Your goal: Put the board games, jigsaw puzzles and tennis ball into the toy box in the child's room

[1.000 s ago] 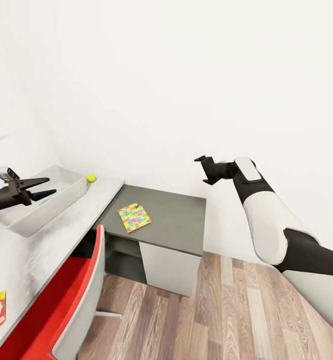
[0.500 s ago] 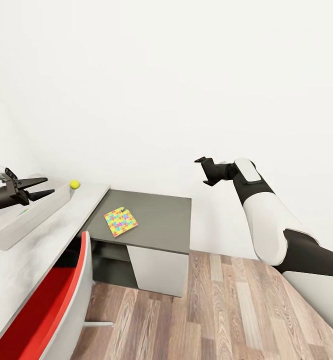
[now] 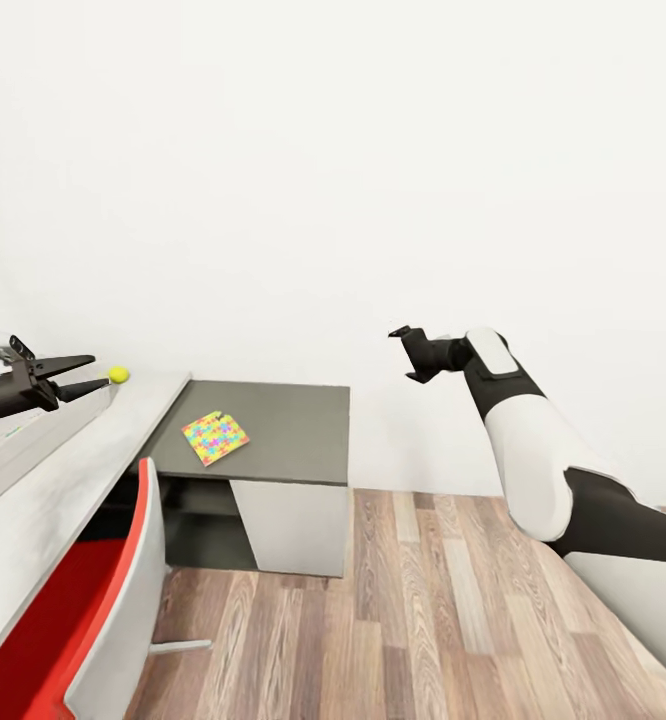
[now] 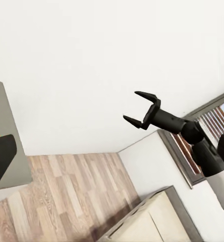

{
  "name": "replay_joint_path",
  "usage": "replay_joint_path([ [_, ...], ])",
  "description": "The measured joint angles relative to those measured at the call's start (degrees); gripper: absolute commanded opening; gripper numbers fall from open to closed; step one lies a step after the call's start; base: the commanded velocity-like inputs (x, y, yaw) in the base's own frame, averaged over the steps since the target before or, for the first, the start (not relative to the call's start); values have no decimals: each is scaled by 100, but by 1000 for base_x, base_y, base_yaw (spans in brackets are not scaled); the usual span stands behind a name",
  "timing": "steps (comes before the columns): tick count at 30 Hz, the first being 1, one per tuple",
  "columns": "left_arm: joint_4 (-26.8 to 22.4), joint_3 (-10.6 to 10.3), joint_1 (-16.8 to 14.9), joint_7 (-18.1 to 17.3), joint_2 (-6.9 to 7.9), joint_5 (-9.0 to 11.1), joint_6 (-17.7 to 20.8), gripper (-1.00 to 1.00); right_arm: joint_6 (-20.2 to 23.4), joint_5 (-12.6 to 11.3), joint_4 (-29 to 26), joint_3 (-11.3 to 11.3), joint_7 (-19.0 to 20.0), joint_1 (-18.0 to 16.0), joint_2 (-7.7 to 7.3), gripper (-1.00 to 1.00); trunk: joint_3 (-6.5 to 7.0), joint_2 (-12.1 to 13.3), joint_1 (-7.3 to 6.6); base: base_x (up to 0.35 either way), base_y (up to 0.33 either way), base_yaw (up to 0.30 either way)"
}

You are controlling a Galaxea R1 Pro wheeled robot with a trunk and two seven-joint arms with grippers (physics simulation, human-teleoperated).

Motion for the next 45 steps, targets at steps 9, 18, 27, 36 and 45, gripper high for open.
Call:
replay_joint_path([
  [9, -1, 0, 2, 0, 2, 3, 0, 100, -11, 5, 4, 29, -1, 83, 5, 100, 77, 0, 1, -128, -121, -65],
  [18, -2, 0, 9, 0, 3, 2, -6, 100, -25, 38, 0, 69, -27, 457, 6, 100, 132, 1, 0, -114, -61, 109],
  [27, -2, 2, 11, -1, 2, -2, -9, 100, -59, 788, 83, 138, -60, 856, 8, 100, 141, 0, -1, -108, -73, 23],
  [36, -2, 0, 10, -1, -6, 0, -9, 100, -79, 1029, 77, 135, -62, 1330, -3, 100, 141, 1, -1, -3, -4, 1],
  [45, -2, 0, 11, -1, -7, 0, -14, 100, -209, 1046, 27, 149, -34, 2007, -76, 100, 141, 1, -1, 0, 0, 0],
])
